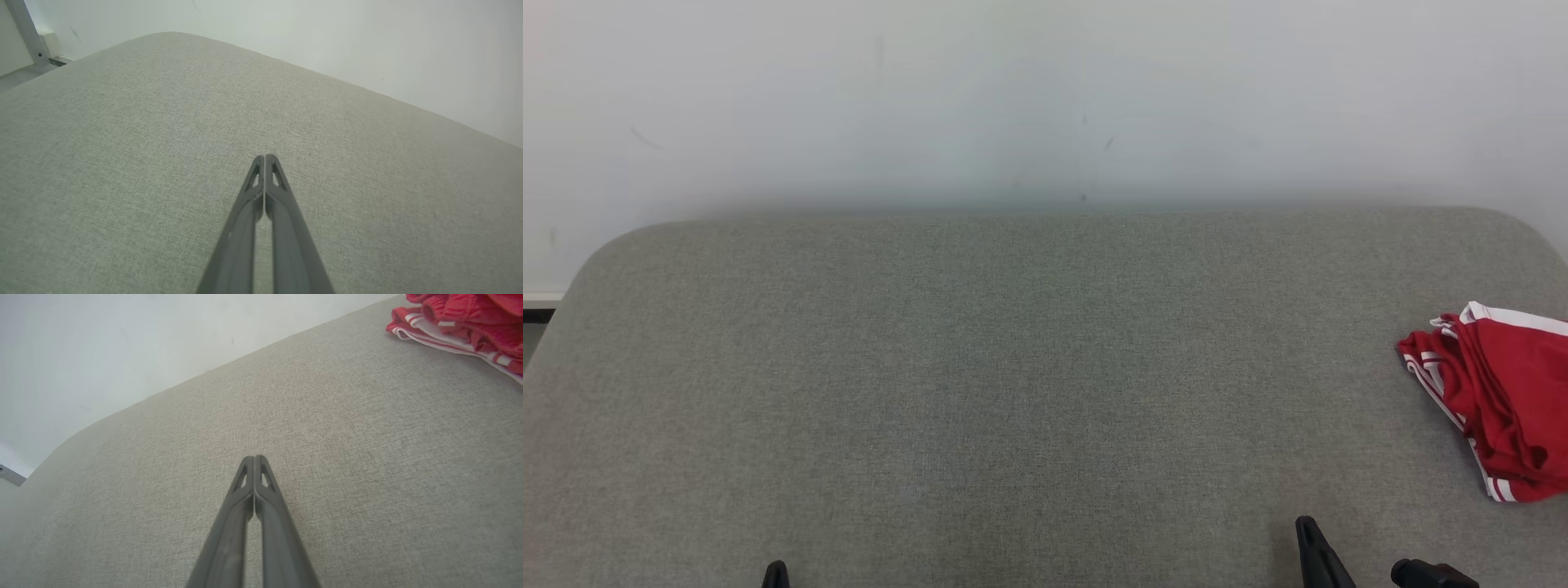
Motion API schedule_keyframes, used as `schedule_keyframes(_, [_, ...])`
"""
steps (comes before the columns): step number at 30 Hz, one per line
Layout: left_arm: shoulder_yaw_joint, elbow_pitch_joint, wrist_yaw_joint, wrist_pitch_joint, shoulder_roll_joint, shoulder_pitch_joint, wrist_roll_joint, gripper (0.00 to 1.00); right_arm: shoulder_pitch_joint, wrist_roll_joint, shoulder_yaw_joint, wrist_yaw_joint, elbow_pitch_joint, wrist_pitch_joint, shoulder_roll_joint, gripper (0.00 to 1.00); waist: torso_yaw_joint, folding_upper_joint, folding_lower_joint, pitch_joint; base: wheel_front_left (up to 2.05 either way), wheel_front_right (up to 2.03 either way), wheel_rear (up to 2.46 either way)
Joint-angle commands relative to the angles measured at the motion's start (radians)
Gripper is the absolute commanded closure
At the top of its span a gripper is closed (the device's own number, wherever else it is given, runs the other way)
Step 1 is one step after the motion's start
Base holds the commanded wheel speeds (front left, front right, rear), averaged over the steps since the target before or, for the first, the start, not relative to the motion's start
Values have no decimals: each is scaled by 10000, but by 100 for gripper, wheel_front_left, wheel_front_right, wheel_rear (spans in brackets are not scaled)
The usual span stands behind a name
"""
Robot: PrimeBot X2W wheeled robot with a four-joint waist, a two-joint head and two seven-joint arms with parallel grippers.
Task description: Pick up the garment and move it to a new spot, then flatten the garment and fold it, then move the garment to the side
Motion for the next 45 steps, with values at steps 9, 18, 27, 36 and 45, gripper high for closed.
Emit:
schedule_keyframes(9, [185, -138, -180, 446, 20, -498, -1900, 100, -446, 1816, -174, 1, -288, 405, 27, 100, -13, 0, 0, 9, 0, 0, 0])
schedule_keyframes(18, [300, -130, -305, 817, 22, -740, -3316, 100, -644, 3182, -289, 2, -366, 736, 42, 100, -24, 0, 0, 18, 0, 0, 0])
schedule_keyframes(27, [409, -118, -421, 1156, 24, -964, -4597, 100, -823, 4420, -396, 2, -436, 1044, 55, 100, -35, 0, 0, 27, 0, 0, 0])
schedule_keyframes(36, [507, -107, -529, 1467, 26, -1166, -5758, 100, -986, 5550, -495, 3, -498, 1319, 68, 100, -47, 0, 0, 36, 0, 0, 0])
schedule_keyframes(45, [596, -94, -627, 1754, 29, -1345, -6806, 100, -1139, 6568, -583, 3, -557, 1582, 79, 100, -58, 0, 0, 45, 0, 0, 0])
